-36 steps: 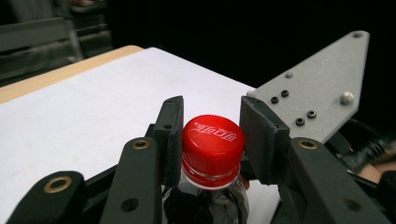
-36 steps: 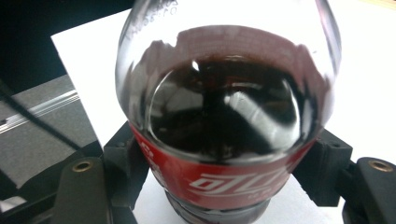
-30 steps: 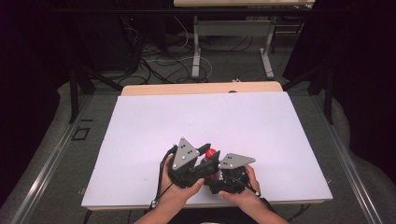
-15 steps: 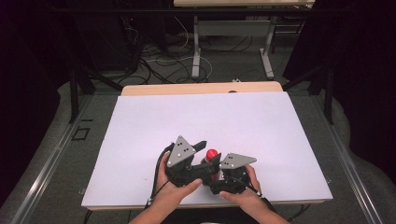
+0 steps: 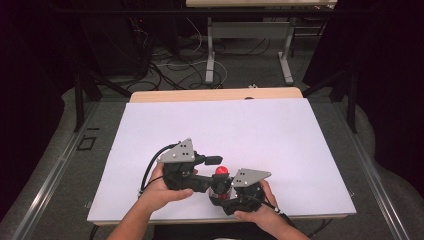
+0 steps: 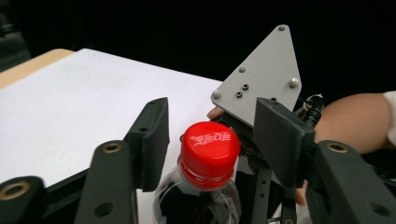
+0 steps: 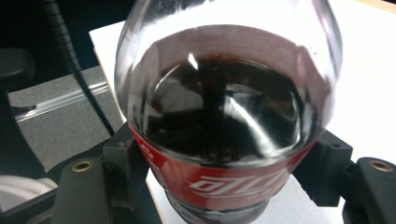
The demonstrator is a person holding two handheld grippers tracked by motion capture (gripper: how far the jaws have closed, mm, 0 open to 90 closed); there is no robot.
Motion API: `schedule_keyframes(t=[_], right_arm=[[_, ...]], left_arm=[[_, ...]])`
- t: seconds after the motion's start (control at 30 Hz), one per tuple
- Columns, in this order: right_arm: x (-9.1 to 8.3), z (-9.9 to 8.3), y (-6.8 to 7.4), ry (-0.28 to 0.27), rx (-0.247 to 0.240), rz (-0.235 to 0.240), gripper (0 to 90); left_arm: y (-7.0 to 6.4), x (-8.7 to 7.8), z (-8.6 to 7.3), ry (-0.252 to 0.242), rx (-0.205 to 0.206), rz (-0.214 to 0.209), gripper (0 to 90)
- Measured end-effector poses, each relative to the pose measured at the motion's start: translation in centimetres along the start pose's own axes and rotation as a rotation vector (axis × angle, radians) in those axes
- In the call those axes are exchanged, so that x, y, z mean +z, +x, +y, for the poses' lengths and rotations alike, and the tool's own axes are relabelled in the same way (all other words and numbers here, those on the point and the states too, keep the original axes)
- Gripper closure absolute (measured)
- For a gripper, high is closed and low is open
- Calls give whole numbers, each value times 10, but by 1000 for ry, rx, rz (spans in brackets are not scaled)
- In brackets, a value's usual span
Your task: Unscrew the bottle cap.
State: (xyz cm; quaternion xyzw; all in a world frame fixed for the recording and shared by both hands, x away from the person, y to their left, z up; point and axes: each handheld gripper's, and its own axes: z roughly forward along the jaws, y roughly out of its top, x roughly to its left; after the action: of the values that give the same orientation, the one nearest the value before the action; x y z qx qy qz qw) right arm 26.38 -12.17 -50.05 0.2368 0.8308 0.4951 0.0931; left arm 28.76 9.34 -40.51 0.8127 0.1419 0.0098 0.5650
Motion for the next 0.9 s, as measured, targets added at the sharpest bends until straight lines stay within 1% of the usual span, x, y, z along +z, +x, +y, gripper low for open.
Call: schedule_keyframes(t=[0.03, 0.07, 0.13, 0.23, 0.27, 0.3, 0.37, 0.4, 0.43, 0.53, 0.6, 0.67, 0.73, 0.77, 0.83, 0.9], right_arm=[[-1, 1, 0, 8, -1, 9, 286], [0, 0, 0, 3, -9, 13, 286], [0, 1, 0, 1, -12, 17, 286], [0, 1, 2, 3, -8, 24, 286], [0, 1, 3, 1, -5, 29, 286], [-1, 1, 2, 9, -14, 35, 286], [-1, 2, 3, 8, -12, 42, 286], [-1, 2, 4, 3, -12, 39, 286], [-1, 2, 4, -1, -16, 37, 286], [-1, 2, 4, -5, -14, 36, 286], [-1, 2, 4, -5, -15, 34, 286], [-1, 1, 4, -1, -9, 39, 286], [-1, 1, 3, 11, -6, 40, 286], [0, 1, 3, 2, -8, 27, 286], [0, 0, 1, 2, -2, 11, 286], [0, 0, 0, -1, -1, 7, 286]], left_arm=[[1, -1, -1, 2, -5, -4, 513], [2, -1, -2, -9, -5, -10, 531], [2, -1, -3, -14, -5, -34, 537], [3, 0, -3, 2, 3, -52, 528], [2, 0, -3, 1, 0, -56, 527], [2, 1, -4, 4, 2, -61, 533], [1, 2, -4, 12, 17, -73, 543], [1, 2, -4, 19, 24, -73, 570], [0, 3, -4, 19, 30, -69, 599], [-3, 4, -5, 5, 52, -52, 610], [-4, 5, -5, 9, 60, -45, 612], [-5, 6, -6, 6, 58, -39, 612], [-5, 7, -6, 4, 55, -24, 613], [-5, 7, -7, 1, 50, -13, 614], [-6, 7, -7, -2, 41, 9, 615], [-7, 8, -7, -10, 31, 38, 615]])
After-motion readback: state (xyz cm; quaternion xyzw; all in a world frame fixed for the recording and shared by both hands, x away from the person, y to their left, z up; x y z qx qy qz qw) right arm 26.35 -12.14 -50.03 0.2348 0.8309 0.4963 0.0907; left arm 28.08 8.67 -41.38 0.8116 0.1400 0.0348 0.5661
